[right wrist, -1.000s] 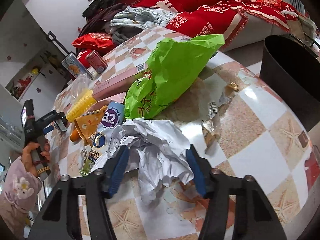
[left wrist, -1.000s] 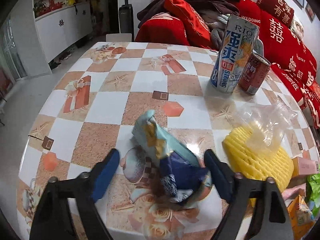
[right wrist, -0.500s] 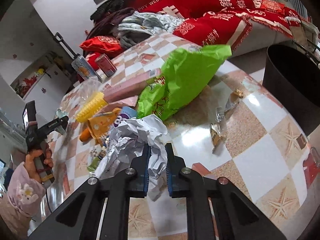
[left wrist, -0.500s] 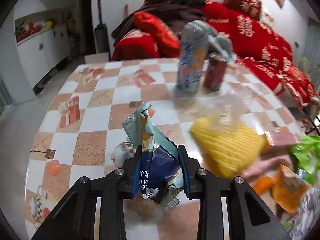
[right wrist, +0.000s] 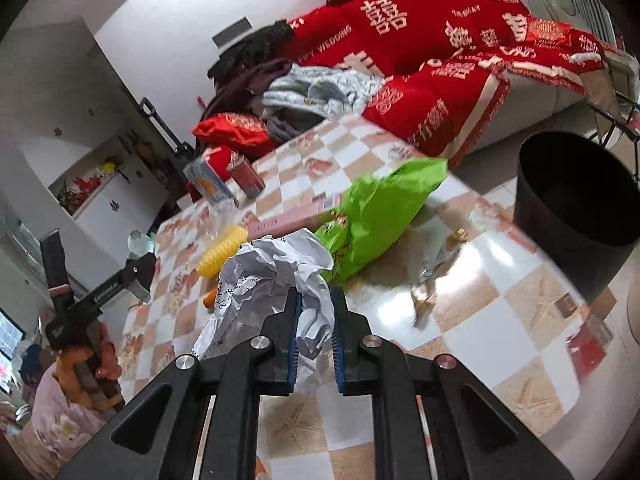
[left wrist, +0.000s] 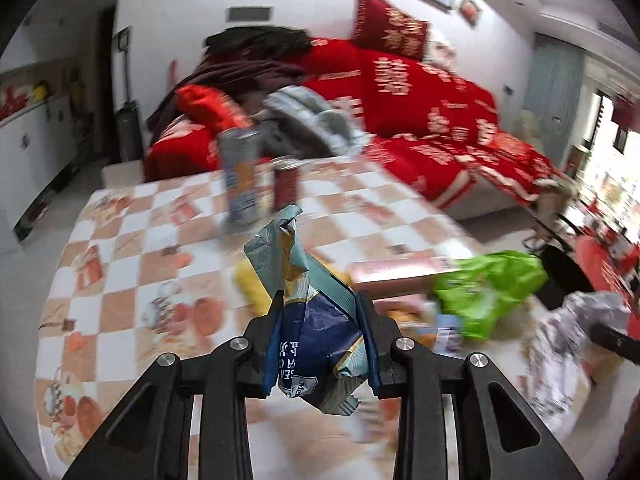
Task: Collect trash
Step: 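Carry chip bag and white paper over the bin and release both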
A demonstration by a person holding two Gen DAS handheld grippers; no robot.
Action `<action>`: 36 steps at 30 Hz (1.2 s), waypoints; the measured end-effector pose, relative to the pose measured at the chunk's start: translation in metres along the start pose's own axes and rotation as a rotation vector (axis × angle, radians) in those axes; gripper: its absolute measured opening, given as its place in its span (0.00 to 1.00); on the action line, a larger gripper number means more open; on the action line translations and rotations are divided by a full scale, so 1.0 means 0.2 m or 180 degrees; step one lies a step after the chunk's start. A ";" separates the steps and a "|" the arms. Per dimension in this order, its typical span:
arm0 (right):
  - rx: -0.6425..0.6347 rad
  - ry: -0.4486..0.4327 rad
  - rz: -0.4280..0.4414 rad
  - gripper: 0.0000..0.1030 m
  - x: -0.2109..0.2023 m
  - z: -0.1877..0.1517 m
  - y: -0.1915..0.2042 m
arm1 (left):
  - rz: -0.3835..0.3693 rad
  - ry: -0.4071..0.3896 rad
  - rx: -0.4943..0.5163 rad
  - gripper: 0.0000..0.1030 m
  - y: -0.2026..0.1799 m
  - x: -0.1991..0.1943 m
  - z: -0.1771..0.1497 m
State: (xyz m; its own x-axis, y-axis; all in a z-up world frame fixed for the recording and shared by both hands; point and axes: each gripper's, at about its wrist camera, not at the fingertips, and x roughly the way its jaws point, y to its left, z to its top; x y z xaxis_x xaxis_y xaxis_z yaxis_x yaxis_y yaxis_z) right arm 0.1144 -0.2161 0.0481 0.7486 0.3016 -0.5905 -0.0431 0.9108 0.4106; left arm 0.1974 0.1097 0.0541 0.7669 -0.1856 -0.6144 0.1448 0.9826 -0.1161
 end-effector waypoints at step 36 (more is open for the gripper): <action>0.0379 -0.0696 -0.1642 0.14 -0.50 0.42 -1.19 | -0.1125 0.0336 0.1340 1.00 -2.04 0.61 0.08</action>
State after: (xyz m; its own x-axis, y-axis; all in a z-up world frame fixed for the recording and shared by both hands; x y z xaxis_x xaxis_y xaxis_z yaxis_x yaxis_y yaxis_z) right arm 0.1054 -0.4872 0.0690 0.7730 -0.2505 -0.5829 0.4295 0.8828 0.1901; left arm 0.2426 -0.3146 0.0393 0.5627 -0.4816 -0.6719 0.6356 0.7718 -0.0209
